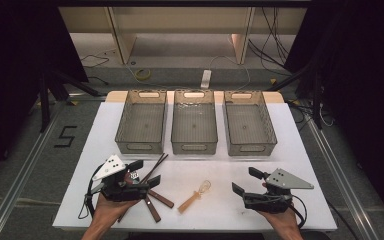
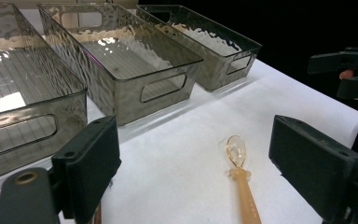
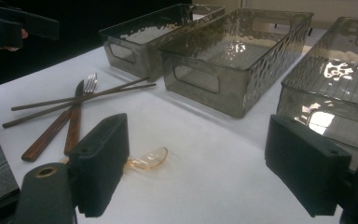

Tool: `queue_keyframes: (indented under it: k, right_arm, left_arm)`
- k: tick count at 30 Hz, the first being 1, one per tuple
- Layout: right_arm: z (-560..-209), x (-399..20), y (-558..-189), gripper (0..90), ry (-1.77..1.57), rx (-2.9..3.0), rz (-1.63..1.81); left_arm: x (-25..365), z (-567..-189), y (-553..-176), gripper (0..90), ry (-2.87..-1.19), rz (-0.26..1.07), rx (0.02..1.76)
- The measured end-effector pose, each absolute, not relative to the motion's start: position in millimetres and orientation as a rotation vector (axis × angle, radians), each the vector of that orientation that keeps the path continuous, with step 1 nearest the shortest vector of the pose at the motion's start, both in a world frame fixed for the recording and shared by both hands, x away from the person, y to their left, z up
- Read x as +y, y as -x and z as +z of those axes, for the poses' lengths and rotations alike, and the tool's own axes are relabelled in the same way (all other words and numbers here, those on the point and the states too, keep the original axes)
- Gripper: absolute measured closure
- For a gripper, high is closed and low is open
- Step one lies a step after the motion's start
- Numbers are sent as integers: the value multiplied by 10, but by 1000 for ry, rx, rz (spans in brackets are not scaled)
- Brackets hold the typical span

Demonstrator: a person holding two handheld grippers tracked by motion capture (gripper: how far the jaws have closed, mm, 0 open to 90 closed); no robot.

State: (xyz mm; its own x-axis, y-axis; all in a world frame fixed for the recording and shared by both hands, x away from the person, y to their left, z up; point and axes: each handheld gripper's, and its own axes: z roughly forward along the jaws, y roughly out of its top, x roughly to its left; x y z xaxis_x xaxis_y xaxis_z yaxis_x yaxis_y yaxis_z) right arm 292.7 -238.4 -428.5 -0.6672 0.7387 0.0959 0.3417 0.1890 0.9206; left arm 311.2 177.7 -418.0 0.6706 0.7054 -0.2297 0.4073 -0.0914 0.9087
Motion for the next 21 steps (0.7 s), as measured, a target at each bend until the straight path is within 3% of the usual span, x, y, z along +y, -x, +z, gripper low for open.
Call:
queue_keyframes:
  k: [21]
  right_arm:
    - [-4281, -2388, -2929, 231, -1018, 2103, 1488]
  left_arm:
    - [1769, -4139, -3167, 154, -1768, 348, 958]
